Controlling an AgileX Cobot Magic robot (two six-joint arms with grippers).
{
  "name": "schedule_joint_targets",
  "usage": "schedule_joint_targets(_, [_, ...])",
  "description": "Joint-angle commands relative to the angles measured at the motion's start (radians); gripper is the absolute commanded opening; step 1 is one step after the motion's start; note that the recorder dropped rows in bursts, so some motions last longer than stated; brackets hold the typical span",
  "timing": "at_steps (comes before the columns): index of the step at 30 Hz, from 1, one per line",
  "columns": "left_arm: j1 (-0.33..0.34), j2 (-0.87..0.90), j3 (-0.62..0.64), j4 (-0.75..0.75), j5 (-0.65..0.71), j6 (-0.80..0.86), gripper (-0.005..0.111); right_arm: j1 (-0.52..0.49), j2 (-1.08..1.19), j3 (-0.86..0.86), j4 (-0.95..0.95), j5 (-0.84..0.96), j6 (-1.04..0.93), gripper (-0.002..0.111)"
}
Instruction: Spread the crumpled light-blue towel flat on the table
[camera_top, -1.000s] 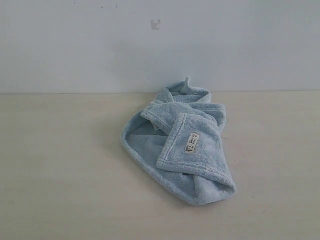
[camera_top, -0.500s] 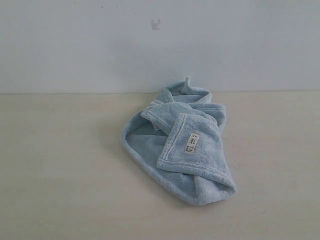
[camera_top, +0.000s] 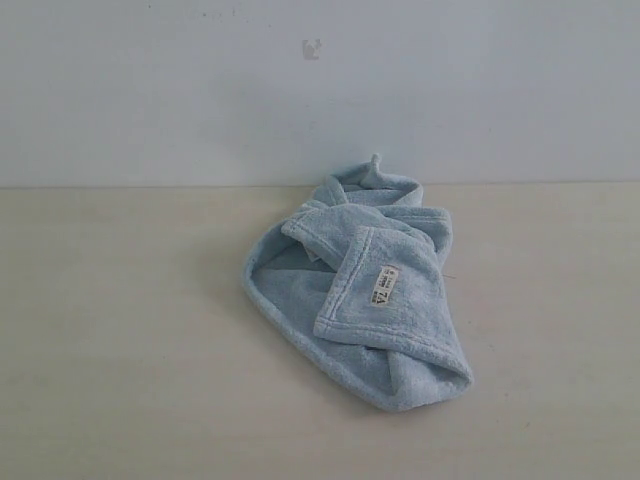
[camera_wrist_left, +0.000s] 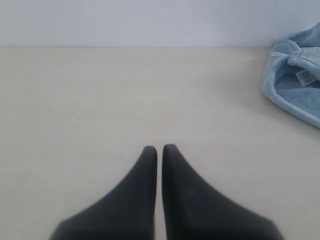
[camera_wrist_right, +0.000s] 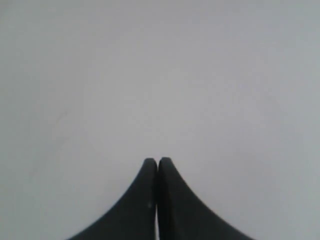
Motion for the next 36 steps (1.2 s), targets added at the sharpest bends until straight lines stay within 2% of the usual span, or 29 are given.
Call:
schedule_joint_targets(1, [0.0,-0.003,-0.004,0.001,-0.015,0.001,0.004,0.001,-0.002,-0.02,-0.418,0.078,-0.245,0.0])
schedule_joint_targets(3, [0.0,-0.003,-0.004,0.001,-0.015,0.001,0.004,0.001,-0.002,-0.054,-0.592,0.164,-0.203,0.0])
schedule_joint_targets(6, [0.0,-0.003,-0.004,0.001,-0.015,0.001,0.004,0.001,-0.002,-0.108,-0.626,0.449,0.043,0.0])
schedule_joint_targets(7, [0.0,-0.003,-0.004,0.001,-0.015,0.001,0.004,0.001,0.017,-0.133,-0.586,0.578,0.114,0.0])
schedule_joint_targets(10, [0.0,-0.003,-0.004,0.001,-0.015,0.001,0.004,0.001,0.121,-0.204,-0.285,0.863,0.261,0.0])
schedule_joint_targets(13, [0.0,-0.003,-0.004,0.001,-0.015,0.001,0.004,0.001,0.274,-0.255,-0.011,0.956,0.28,0.0])
schedule_joint_targets(22, [0.0,-0.003,-0.004,0.001,-0.015,0.001,0.004,0.001,0.849,-0.454,0.315,1.307,0.258,0.0])
schedule_joint_targets(26, [0.0,-0.003,-0.004,0.001,-0.015,0.001,0.004,0.001,1.113,-0.562,0.516,1.428,0.049,0.0])
schedule_joint_targets(29, [0.0,-0.003,-0.004,0.001,-0.015,0.001,0.004,0.001,1.284,-0.618,0.743,1.492,-0.116,0.0])
schedule_joint_targets(31, [0.0,-0.003,-0.004,0.001,-0.015,0.001,0.004,0.001,1.385,-0.639,0.867,1.442,-0.187,0.0])
schedule_joint_targets(34, [0.0,-0.003,-0.004,0.001,-0.015,0.001,0.004,0.001,1.493,-0.64,0.871,1.282,-0.312,0.0])
schedule_joint_targets(36, [0.0,-0.003,-0.004,0.001,-0.015,0.001,0.004,-0.001,1.569,-0.64,0.912,1.282,-0.286,0.0])
